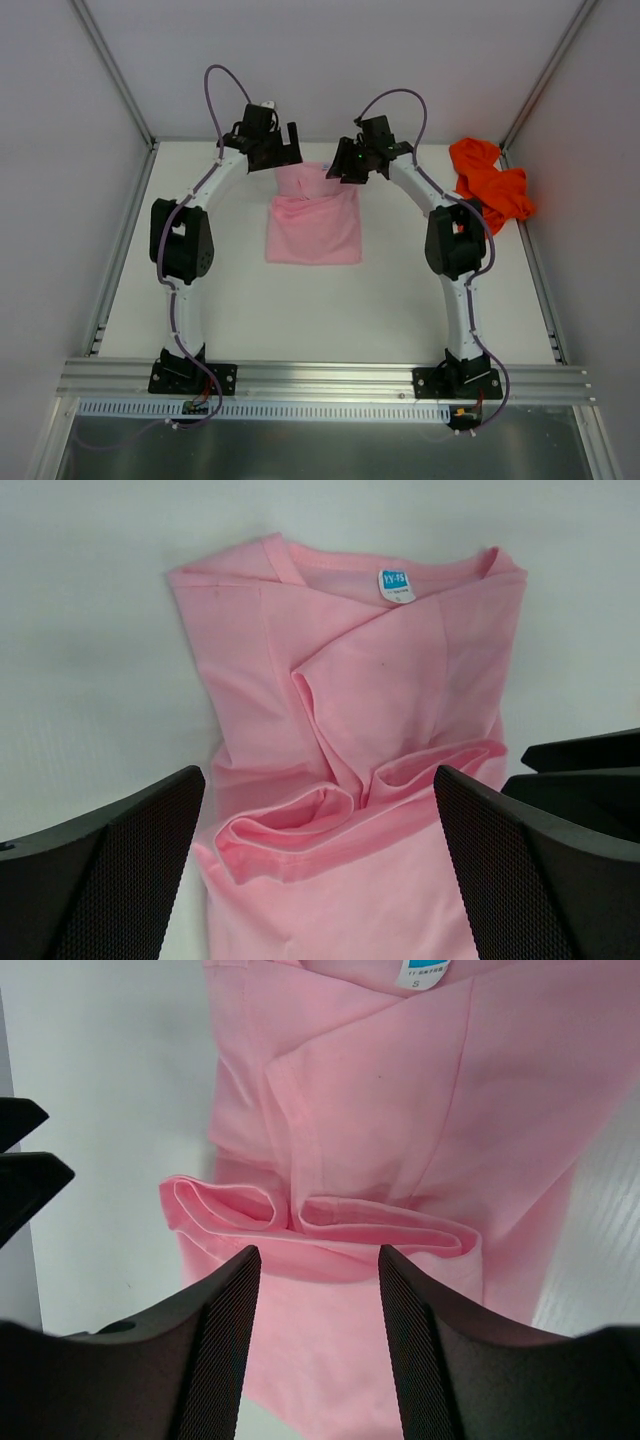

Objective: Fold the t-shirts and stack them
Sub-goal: Fold the folded rectangular tshirt in 1/3 of the way

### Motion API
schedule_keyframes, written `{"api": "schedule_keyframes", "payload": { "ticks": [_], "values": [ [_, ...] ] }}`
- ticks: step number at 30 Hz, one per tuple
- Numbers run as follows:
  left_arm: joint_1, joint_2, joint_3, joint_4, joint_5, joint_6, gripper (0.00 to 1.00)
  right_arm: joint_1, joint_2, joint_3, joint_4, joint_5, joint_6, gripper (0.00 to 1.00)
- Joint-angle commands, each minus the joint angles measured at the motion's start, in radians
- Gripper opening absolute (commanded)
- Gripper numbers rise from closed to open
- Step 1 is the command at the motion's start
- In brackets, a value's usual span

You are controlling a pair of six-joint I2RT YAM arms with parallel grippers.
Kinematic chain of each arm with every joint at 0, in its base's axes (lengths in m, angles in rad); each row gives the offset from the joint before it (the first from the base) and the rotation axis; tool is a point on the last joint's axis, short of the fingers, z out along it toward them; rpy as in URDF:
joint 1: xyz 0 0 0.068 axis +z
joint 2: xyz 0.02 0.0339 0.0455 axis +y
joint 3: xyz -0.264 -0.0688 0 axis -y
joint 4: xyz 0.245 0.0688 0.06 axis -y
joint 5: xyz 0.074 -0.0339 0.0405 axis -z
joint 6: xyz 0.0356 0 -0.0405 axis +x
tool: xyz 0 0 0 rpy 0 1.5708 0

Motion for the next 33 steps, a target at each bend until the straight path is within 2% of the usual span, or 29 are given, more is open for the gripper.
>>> {"api": "schedule_keyframes", "payload": {
  "ticks": [1, 3, 6, 7, 8, 9, 10, 11, 13, 16, 21, 33],
  "values": [
    [0.016, -0.018, 0.049, -0.077, 0.036, 0.066, 0.99, -0.019, -0.029, 0.047, -0.005, -0.031, -0.035, 0.54],
    [0.016, -0.052, 0.038, -0.131, 0.052, 0.066, 0.99, -0.019, -0.076, 0.032, -0.029, -0.026, -0.063, 0.54],
    [0.016, -0.211, -0.104, -0.090, 0.122, 0.031, 0.84, -0.020, -0.165, -0.034, -0.042, -0.022, -0.107, 0.50],
    [0.016, -0.248, -0.216, -0.066, 0.133, 0.017, 0.66, -0.020, -0.190, -0.056, -0.043, -0.022, -0.118, 0.47],
    [0.016, -0.281, -0.267, -0.046, 0.139, 0.002, 0.54, -0.020, -0.213, -0.080, -0.040, -0.023, -0.120, 0.42],
    [0.016, -0.328, -0.308, -0.032, 0.162, -0.021, 0.41, -0.019, -0.261, -0.132, -0.037, -0.025, -0.121, 0.27],
    [0.016, -0.347, -0.389, -0.004, 0.176, -0.033, 0.19, -0.019, -0.283, -0.160, -0.031, -0.026, -0.120, 0.16],
    [0.016, -0.362, -0.430, 0.011, 0.190, -0.059, 0.11, -0.020, -0.308, -0.191, -0.019, -0.031, -0.114, 0.01],
    [0.014, -0.388, -0.525, 0.069, 0.230, -0.081, 0.00, -0.017, -0.366, -0.284, 0.004, -0.040, -0.101, 0.01],
    [0.013, -0.370, -0.585, 0.102, 0.253, -0.107, 0.00, -0.013, -0.406, -0.401, 0.052, -0.066, -0.084, 0.01],
    [0.014, -0.281, -0.576, 0.151, 0.245, -0.098, 0.00, -0.010, -0.385, -0.485, 0.070, -0.063, -0.071, 0.01],
    [0.016, -0.059, -0.315, 0.099, 0.170, -0.061, 0.00, -0.010, -0.356, -0.446, 0.058, -0.045, -0.077, 0.01]
  ]
}}
